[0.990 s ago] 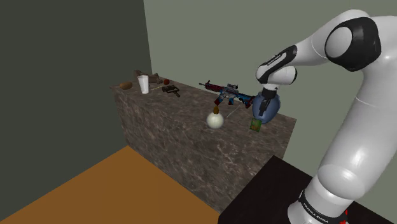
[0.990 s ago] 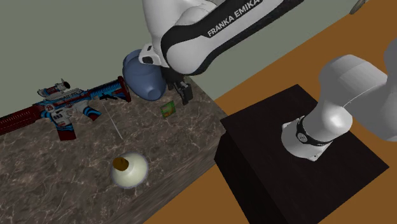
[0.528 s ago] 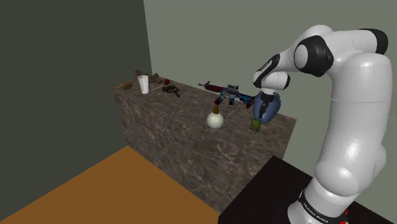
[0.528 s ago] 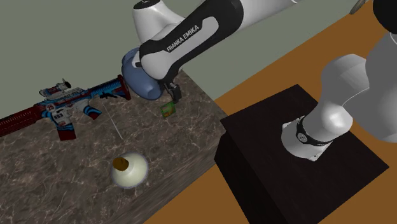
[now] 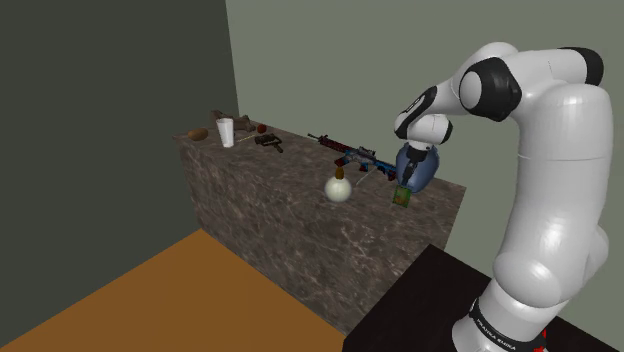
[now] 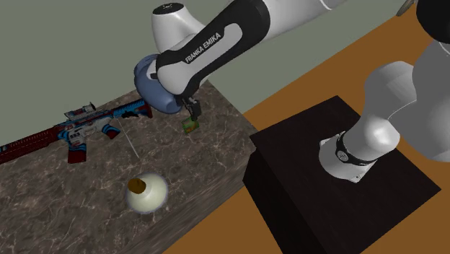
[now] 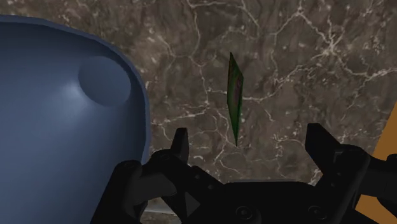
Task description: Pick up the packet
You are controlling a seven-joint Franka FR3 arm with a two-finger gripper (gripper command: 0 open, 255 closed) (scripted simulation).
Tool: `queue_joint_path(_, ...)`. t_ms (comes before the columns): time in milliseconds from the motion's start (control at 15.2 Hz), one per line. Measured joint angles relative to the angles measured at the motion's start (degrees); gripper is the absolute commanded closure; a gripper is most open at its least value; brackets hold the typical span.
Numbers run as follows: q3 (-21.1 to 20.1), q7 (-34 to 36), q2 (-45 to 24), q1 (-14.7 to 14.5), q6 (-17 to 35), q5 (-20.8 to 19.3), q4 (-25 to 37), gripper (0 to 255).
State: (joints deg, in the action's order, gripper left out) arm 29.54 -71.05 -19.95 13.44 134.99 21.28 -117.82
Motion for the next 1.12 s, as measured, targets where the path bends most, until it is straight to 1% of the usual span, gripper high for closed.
queue_joint_path(132,0.26,0.29,0.11,-0.01,0.48,-0.25,-0.39,255)
queue_joint_path(330,0.36,0.19,-2.58,0.31,0.01,-0.35,-0.43,255)
queue_joint_path(660,0.28,-0.02,-3.24,0.53,-0.13,-0.19,0.04,255)
queue_joint_path(1122,1.71,1.71,-0.80,-0.26,-3.37,-2.67,0.57,255)
